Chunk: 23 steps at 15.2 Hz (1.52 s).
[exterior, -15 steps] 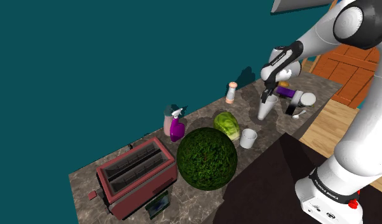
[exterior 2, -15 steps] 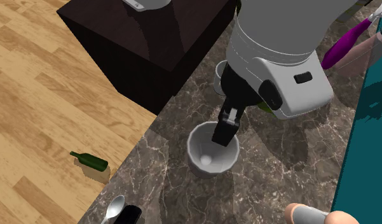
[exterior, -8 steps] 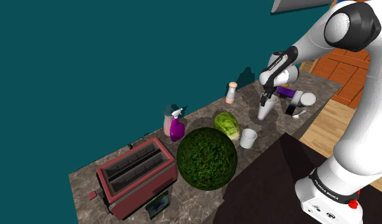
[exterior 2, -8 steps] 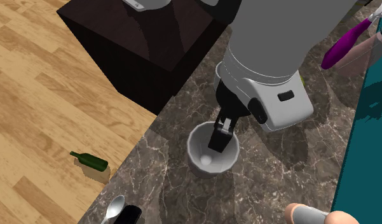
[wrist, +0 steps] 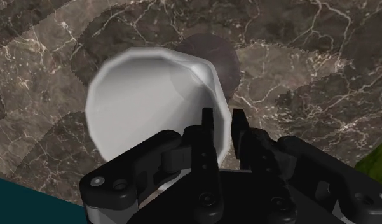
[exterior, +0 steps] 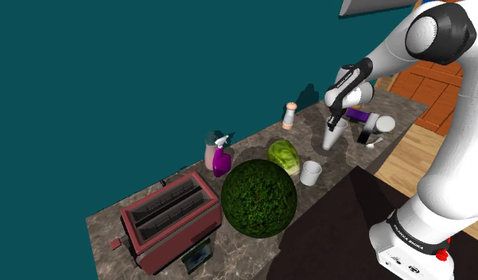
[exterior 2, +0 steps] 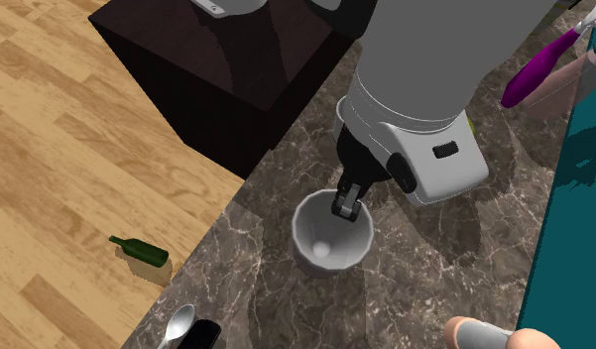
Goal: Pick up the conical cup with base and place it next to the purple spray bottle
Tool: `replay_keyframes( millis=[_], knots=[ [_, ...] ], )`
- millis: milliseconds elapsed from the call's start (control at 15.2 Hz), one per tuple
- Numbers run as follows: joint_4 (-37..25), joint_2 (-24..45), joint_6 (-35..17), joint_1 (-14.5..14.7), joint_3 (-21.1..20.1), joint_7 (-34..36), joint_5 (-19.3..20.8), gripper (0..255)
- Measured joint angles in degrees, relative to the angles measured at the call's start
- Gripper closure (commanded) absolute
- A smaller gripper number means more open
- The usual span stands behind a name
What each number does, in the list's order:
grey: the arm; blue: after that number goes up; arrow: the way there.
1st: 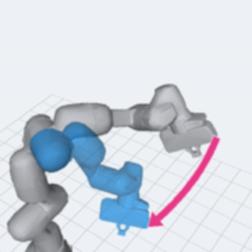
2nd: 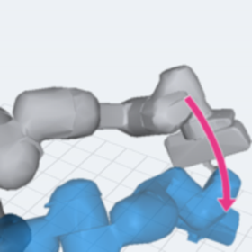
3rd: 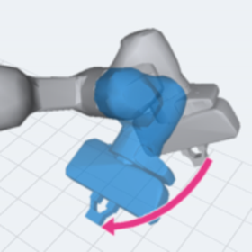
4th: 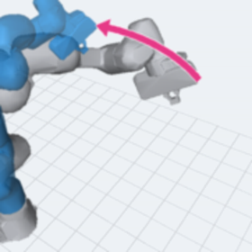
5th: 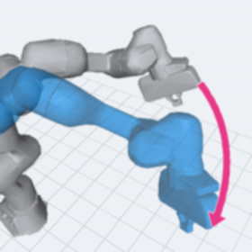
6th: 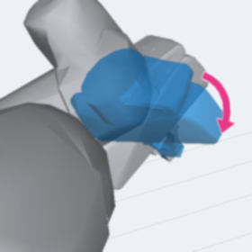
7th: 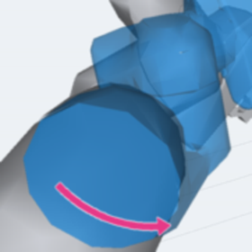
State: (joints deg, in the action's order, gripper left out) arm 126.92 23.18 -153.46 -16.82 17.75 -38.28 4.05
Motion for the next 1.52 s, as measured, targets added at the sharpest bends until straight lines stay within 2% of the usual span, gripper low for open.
replay_keyframes(
  millis=[528, 1518],
  knots=[
    [0.00, -0.34, 0.25, 0.03, 0.07, -0.03, 0.08, 255],
    [-0.39, -9.79, 9.94, 1.72, 1.85, 0.84, 2.95, 255]
  ],
)
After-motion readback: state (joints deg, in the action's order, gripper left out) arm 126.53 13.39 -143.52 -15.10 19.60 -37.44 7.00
